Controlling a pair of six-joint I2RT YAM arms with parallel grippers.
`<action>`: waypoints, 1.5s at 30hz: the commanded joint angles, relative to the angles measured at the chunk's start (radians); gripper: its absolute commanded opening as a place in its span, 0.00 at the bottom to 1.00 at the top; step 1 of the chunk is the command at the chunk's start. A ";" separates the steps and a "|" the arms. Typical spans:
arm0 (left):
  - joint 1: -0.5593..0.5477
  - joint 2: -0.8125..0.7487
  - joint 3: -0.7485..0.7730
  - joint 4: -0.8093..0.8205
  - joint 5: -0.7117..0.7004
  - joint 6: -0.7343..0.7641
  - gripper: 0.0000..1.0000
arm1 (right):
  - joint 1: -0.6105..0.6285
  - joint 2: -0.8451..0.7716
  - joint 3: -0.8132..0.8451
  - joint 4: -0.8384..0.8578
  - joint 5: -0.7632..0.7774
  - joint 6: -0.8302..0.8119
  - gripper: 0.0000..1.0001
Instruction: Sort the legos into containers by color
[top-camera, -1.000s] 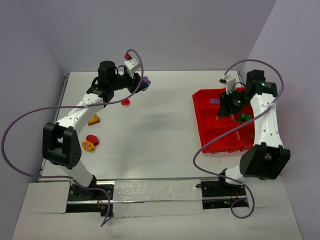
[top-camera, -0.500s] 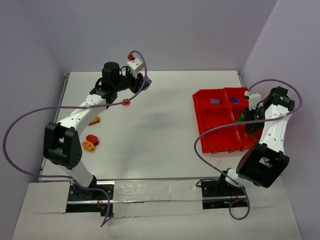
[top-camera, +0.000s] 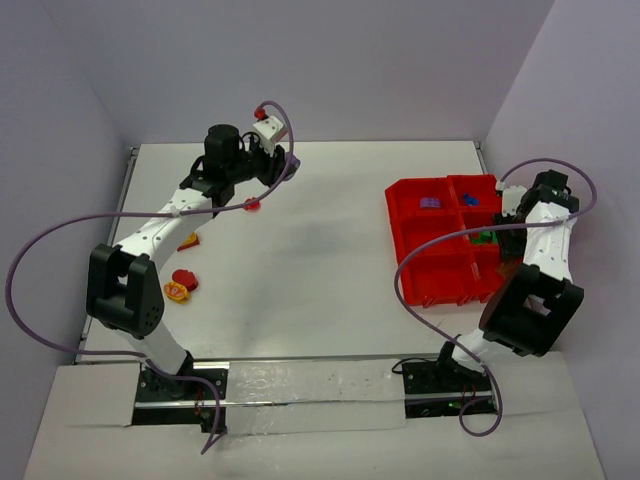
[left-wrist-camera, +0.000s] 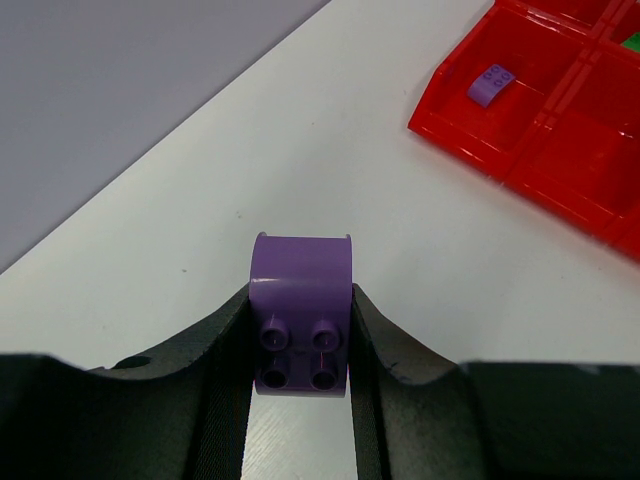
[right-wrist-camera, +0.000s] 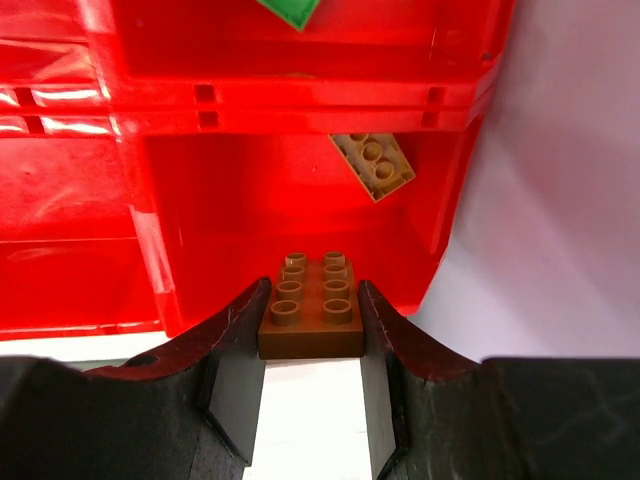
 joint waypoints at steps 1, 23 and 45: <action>-0.003 -0.015 0.024 0.001 -0.012 -0.008 0.00 | 0.015 -0.002 -0.044 0.043 0.060 0.026 0.00; 0.005 0.022 0.110 -0.094 0.140 0.001 0.00 | 0.114 -0.002 -0.007 0.023 0.054 0.079 0.89; 0.022 0.114 0.343 -0.720 0.692 0.722 0.03 | 0.731 0.113 0.447 0.107 -0.774 -0.035 0.88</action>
